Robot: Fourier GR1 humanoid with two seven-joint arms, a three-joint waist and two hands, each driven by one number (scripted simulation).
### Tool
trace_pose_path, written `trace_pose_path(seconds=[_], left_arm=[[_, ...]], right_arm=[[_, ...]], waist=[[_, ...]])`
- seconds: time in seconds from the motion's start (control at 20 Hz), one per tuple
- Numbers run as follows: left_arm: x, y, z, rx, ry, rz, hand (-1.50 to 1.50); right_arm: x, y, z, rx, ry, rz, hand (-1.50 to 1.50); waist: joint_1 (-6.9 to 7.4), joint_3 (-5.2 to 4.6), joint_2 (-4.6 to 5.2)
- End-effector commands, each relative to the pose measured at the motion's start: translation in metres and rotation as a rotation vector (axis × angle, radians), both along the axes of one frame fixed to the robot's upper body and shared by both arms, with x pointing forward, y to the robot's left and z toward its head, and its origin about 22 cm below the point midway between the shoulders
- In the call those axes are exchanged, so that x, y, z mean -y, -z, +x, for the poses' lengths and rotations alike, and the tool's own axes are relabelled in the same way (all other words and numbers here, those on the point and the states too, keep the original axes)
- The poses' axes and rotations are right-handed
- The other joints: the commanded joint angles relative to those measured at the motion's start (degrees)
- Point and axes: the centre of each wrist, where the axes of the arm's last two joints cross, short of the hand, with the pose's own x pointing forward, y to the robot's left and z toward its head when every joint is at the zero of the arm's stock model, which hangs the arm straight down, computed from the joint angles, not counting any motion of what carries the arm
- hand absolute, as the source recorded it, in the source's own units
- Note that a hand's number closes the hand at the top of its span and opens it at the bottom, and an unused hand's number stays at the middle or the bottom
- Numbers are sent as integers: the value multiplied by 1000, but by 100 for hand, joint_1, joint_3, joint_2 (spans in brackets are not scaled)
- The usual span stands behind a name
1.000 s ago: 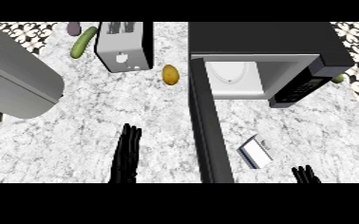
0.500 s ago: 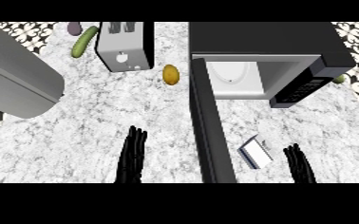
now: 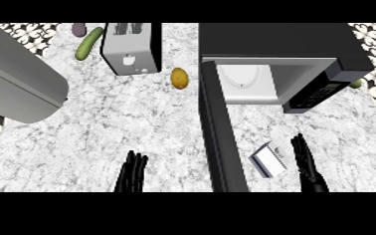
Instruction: Pick up the milk, place it into the microwave and close the microwave
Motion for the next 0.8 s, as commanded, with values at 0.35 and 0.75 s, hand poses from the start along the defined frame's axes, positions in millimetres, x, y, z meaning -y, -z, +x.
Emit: trace_pose_path(seconds=[0.35,0.75], left_arm=[[-43,6,-8,-13,-3,-3,-150],[-54,6,-29,-22,13,-2,-150]], right_arm=[[9,47,38,12,69,-36,150],[18,58,36,59,132,-138,150]], waist=[[18,3,7],[27,2,2]])
